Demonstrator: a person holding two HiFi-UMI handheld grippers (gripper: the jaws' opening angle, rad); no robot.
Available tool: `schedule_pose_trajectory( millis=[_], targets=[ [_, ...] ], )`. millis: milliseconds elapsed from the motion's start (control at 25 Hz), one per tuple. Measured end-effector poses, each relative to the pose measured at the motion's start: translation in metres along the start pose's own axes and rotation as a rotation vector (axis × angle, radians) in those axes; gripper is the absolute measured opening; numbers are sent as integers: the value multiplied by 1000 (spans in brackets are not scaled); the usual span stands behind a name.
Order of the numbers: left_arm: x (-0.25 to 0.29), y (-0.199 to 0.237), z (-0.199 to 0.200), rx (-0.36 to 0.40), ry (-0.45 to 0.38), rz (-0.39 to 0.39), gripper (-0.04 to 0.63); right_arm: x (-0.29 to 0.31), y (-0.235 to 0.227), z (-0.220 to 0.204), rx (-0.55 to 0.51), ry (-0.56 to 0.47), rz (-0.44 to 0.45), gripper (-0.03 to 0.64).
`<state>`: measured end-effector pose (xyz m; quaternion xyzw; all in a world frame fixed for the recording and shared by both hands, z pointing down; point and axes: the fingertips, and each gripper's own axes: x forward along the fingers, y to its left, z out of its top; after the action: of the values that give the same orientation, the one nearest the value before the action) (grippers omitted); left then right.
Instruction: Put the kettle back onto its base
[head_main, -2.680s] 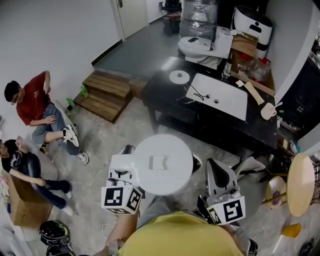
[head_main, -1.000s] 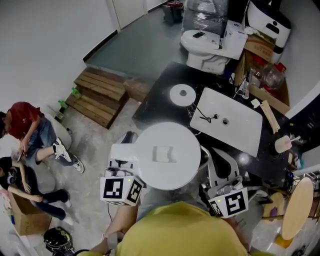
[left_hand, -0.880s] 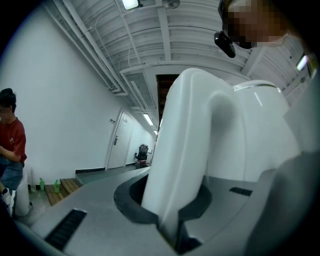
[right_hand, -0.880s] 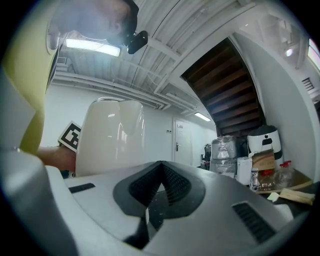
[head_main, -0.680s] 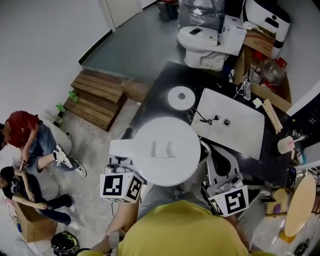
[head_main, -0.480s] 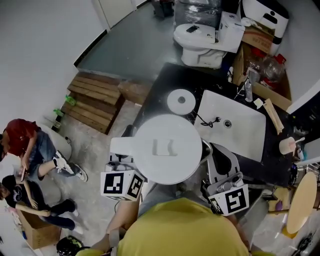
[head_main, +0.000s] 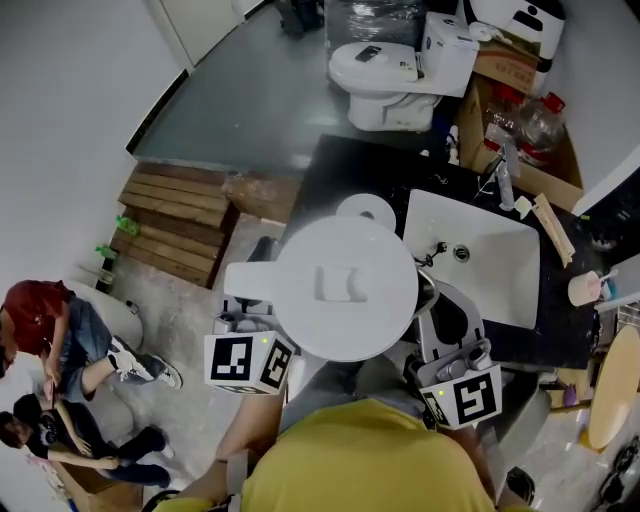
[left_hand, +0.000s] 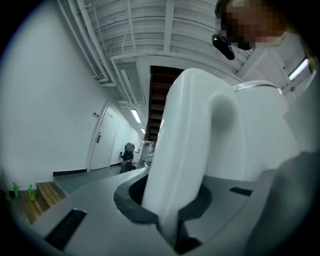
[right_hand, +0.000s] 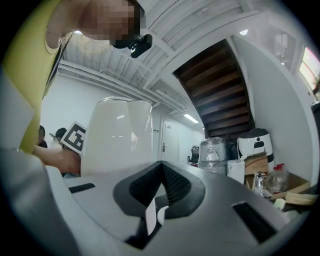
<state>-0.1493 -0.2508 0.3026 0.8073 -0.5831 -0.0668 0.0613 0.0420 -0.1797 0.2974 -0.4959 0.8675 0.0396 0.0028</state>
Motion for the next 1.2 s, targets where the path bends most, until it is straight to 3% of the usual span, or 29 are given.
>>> schedule_pose_trajectory(
  millis=[1200],
  targets=[
    [111,26,-27,32,-3,-38,41,84,-50,-32,-8,-31,-39,5]
  ],
)
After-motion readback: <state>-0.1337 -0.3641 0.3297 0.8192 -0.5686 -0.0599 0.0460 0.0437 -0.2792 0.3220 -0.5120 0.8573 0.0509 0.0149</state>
